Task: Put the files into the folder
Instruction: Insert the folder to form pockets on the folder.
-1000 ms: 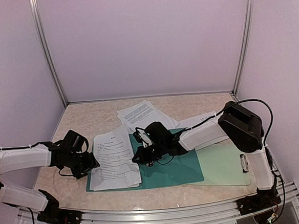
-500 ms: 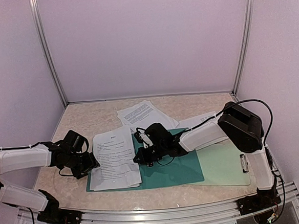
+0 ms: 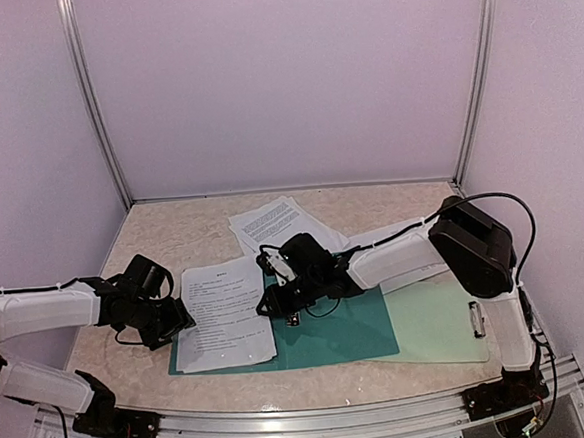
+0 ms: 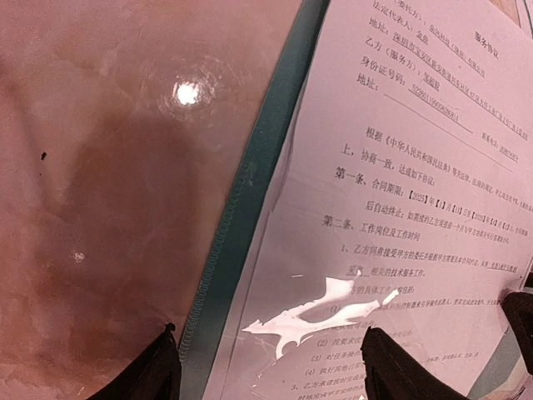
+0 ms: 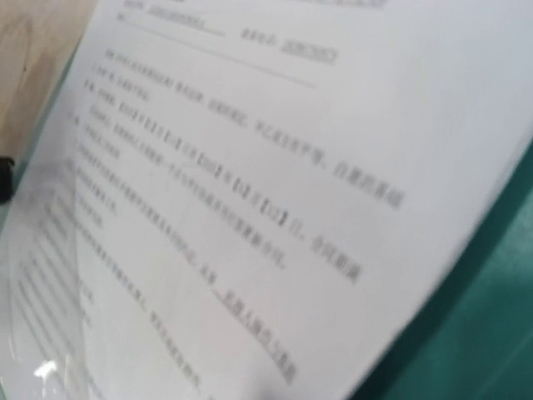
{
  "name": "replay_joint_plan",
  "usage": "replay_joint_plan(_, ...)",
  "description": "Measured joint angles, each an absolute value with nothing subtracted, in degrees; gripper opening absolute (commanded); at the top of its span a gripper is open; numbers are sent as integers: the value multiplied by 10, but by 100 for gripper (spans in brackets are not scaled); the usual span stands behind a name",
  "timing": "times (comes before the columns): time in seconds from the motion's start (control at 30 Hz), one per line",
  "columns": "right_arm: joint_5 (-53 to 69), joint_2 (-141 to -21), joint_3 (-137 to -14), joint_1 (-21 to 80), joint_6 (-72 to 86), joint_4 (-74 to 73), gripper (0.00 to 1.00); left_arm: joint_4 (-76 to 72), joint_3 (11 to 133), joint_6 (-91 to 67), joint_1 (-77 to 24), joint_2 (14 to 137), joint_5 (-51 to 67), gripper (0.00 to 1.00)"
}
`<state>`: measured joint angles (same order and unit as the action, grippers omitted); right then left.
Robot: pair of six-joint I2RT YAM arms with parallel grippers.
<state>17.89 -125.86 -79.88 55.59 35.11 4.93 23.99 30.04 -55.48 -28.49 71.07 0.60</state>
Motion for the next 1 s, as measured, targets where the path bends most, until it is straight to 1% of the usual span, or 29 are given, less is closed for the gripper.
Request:
replay_joint_plan(0.17,185,-1243,-778,556,345,40,28,240,300,-555,-286,710,6,72)
replay_joint_plan(0.4,199,-1207,-727,561,350,41,28,241,300,-555,-286,710,6,72)
replay_joint_plan(0.83,216,-1189,-690,582,367,52,27,241,300,-555,-287,710,6,72)
replay_joint_plan(1.0,207,-1176,-675,592,370,46,19,241,300,-555,-287,710,6,72)
